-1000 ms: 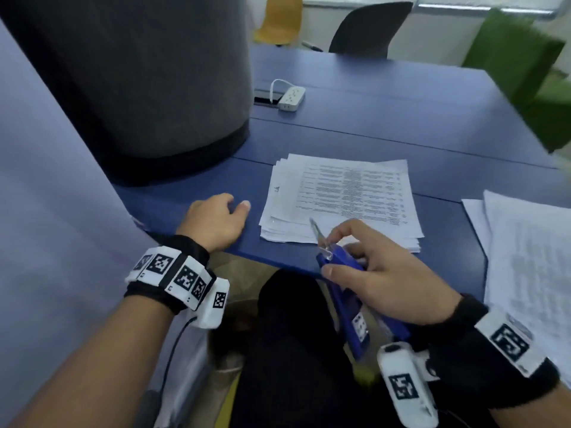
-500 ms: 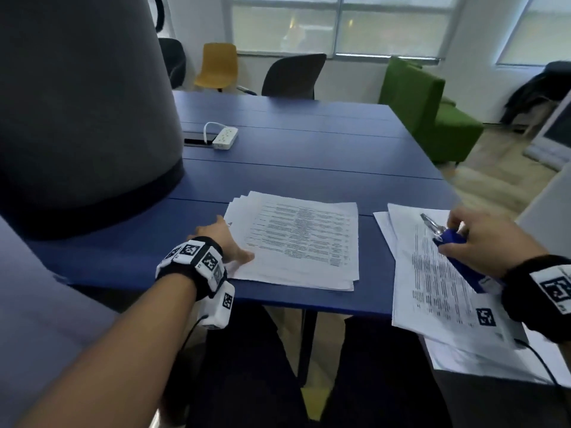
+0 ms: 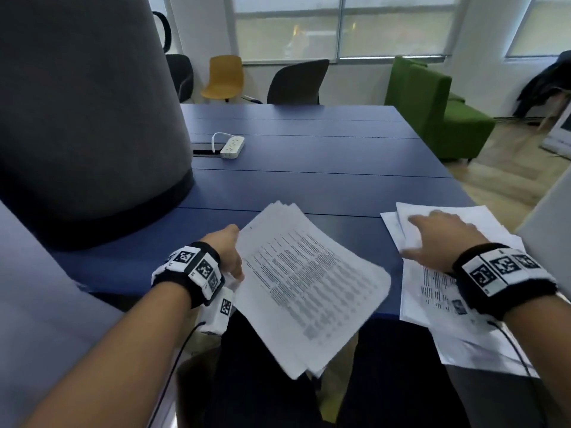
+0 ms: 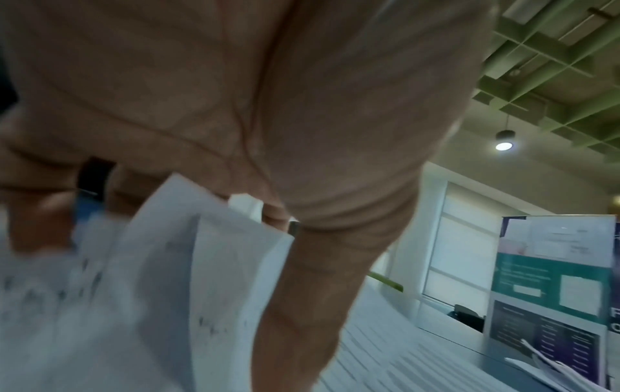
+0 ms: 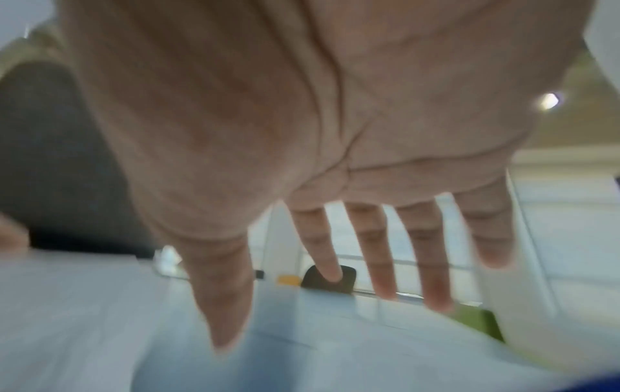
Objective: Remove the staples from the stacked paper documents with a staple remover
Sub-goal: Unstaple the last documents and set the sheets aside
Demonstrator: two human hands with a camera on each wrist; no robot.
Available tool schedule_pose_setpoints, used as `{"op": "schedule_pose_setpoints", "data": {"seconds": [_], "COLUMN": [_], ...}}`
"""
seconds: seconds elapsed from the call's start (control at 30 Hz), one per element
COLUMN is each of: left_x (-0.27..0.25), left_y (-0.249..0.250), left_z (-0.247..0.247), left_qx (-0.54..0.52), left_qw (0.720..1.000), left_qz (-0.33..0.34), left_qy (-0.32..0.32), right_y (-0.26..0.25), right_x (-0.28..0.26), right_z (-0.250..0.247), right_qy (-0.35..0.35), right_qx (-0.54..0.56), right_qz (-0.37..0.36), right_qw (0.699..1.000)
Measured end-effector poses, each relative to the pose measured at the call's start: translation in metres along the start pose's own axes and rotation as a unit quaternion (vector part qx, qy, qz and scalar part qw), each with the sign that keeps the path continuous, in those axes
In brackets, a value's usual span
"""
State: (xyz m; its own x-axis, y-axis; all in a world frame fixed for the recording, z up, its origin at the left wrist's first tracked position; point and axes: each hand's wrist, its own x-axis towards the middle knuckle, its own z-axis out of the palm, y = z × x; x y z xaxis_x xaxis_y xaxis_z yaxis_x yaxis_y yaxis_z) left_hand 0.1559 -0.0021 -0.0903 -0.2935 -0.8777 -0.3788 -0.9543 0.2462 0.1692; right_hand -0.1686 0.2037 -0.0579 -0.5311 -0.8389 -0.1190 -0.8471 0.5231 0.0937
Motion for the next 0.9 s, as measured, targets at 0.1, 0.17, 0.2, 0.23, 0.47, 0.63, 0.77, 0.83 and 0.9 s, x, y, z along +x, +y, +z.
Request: {"op": "schedule_pose_setpoints", "data": {"seconds": [0.1, 0.17, 0.2, 0.23, 0.47, 0.63, 0.77, 0.83, 0.9], "left_x": [-0.002, -0.007, -0.01, -0.013, -0.031, -0.056, -0.07, -0.072, -0.069], "left_y": [-0.004, -0.009, -0.014, -0.018, -0.038, -0.028, -0.033, -0.041, -0.046], "left_z": [0.005, 0.009, 0.012, 0.016, 0.036, 0.054, 0.06, 0.056, 0.049], "left_qx": [0.01, 0.012, 0.004, -0.01, -0.146, -0.242, -0.328, -0.371, -0.427], "left_qw": [0.999, 0.998, 0.995, 0.991, 0.979, 0.965, 0.934, 0.91, 0.882], "left_qz": [0.029, -0.021, -0.059, -0.088, -0.082, -0.07, -0.032, -0.005, 0.011], "left_qy": [0.017, 0.06, 0.084, 0.102, 0.113, 0.068, 0.136, 0.184, 0.197], "right_y": [-0.045, -0.078, -0.093, -0.105, -0.144, -0.146, -0.129, -0.12, -0.115], "right_x": [-0.002, -0.004, -0.004, -0.005, -0.015, -0.025, -0.027, -0.026, -0.024], "right_z": [-0.008, -0.003, 0.001, 0.006, 0.021, 0.037, 0.047, 0.047, 0.048], "right_qy": [0.001, -0.058, -0.092, -0.122, -0.112, -0.093, -0.049, -0.039, -0.043], "right_qx": [0.135, 0.152, 0.137, 0.107, 0.081, 0.15, 0.272, 0.354, 0.406], "right_qz": [-0.106, -0.138, -0.147, -0.153, -0.178, -0.204, -0.181, -0.14, -0.107], "right_qw": [0.985, 0.977, 0.975, 0.975, 0.974, 0.963, 0.944, 0.924, 0.906]}}
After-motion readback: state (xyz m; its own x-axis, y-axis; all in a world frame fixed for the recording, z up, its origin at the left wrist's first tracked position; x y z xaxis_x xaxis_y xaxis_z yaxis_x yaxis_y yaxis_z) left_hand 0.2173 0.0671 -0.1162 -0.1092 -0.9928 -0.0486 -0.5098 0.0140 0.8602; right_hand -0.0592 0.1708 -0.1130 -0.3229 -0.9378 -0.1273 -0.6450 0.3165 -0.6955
